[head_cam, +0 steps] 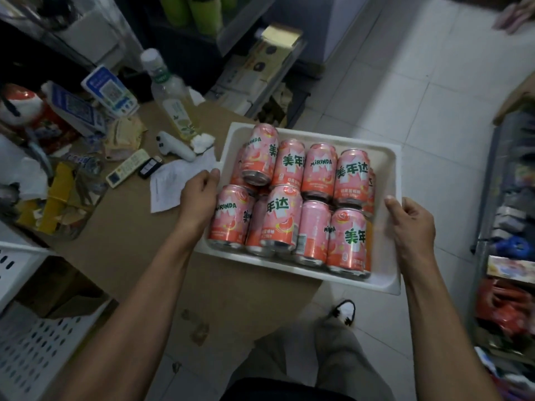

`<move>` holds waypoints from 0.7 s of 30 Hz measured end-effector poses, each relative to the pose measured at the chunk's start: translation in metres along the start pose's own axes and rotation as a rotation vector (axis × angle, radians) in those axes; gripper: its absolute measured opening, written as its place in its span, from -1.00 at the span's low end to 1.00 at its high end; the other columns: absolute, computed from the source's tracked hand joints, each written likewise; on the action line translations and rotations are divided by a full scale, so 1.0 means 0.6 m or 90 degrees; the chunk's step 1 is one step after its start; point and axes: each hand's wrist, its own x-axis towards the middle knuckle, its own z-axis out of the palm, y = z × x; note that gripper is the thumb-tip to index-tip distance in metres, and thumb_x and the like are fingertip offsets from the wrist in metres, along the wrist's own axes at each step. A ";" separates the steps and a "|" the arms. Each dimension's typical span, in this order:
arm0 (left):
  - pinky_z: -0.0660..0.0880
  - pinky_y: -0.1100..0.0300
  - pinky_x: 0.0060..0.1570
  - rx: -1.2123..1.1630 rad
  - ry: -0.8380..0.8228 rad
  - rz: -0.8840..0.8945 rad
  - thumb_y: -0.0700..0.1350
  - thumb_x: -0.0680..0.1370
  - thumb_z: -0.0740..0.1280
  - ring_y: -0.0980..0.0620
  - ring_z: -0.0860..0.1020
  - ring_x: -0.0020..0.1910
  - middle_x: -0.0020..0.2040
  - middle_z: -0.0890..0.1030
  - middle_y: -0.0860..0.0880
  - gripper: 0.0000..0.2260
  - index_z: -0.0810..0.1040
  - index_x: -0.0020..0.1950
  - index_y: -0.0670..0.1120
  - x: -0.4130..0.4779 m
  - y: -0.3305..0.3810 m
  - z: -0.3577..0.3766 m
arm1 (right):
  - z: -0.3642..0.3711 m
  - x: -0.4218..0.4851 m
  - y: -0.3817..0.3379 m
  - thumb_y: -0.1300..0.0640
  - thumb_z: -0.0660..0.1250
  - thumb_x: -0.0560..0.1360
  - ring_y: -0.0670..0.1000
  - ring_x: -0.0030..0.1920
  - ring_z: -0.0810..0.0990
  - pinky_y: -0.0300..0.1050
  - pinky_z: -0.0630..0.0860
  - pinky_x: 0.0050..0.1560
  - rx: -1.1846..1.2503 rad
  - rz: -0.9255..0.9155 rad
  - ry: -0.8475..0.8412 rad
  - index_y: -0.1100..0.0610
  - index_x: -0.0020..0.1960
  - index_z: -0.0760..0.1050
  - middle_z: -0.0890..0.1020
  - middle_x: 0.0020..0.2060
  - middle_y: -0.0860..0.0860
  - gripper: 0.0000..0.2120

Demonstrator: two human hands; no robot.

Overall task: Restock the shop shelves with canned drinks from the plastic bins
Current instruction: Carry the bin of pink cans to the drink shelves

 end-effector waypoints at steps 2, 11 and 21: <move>0.54 -0.07 -0.02 0.000 -0.005 -0.007 0.12 0.68 0.20 -0.14 0.60 -0.09 -0.06 0.63 -0.24 -0.57 0.54 0.00 -0.26 -0.017 0.038 0.052 | -0.056 0.029 0.012 -0.13 0.34 0.57 0.11 -0.28 0.52 0.17 0.60 -0.16 0.002 0.010 0.002 0.33 -0.14 0.47 0.58 -0.26 0.21 -0.52; 0.56 -0.15 -0.21 -0.039 -0.080 0.068 0.32 0.53 0.19 -0.13 0.56 -0.28 -0.23 0.60 -0.18 -0.44 0.50 -0.11 -0.21 -0.061 0.229 0.318 | -0.343 0.192 0.019 0.00 0.36 0.58 0.00 -0.39 0.29 -0.10 0.22 -0.34 0.004 -0.037 0.066 0.08 -0.30 0.32 0.33 -0.42 0.07 -0.64; 0.33 0.16 -0.36 -0.059 -0.162 0.122 0.00 0.69 0.24 0.04 0.41 -0.41 -0.40 0.44 -0.03 -0.60 0.41 -0.32 -0.12 0.033 0.491 0.603 | -0.552 0.433 -0.005 0.16 0.38 0.57 0.03 -0.39 0.40 -0.09 0.28 -0.32 0.042 -0.003 0.136 0.34 -0.26 0.43 0.48 -0.43 0.24 -0.67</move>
